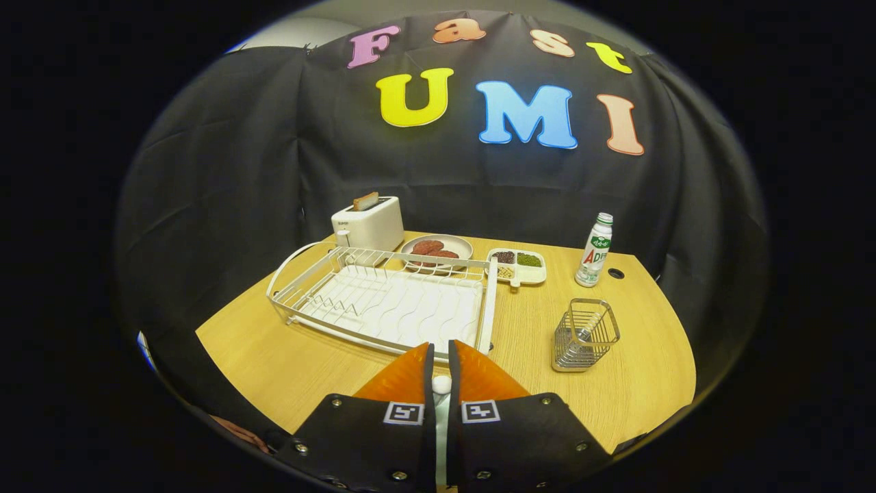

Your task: Take the plate from the dish rack, then take the spoon from the basket and place it into the plate.

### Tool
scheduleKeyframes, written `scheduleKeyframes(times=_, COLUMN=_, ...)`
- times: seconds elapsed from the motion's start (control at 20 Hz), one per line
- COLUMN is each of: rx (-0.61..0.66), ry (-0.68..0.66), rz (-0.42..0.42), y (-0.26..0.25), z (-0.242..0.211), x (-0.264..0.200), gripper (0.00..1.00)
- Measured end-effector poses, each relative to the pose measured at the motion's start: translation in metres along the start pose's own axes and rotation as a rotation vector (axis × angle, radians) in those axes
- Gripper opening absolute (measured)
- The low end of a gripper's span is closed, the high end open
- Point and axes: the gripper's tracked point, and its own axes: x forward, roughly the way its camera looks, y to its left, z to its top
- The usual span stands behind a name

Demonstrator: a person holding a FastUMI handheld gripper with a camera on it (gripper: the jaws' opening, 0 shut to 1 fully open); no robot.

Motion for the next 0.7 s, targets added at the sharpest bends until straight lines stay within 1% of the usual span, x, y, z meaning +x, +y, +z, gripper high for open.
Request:
scheduleKeyframes(times=0.35, rx=0.012, ry=0.000, rz=0.010, y=0.013, z=-0.002, x=0.005, gripper=0.06)
scheduleKeyframes(times=0.6, rx=-0.030, ry=-0.005, rz=0.015, y=0.020, z=-0.003, x=0.008, gripper=0.06)
scheduleKeyframes(times=0.7, rx=-0.040, ry=-0.003, rz=0.019, y=0.021, z=-0.003, x=0.007, gripper=0.08)
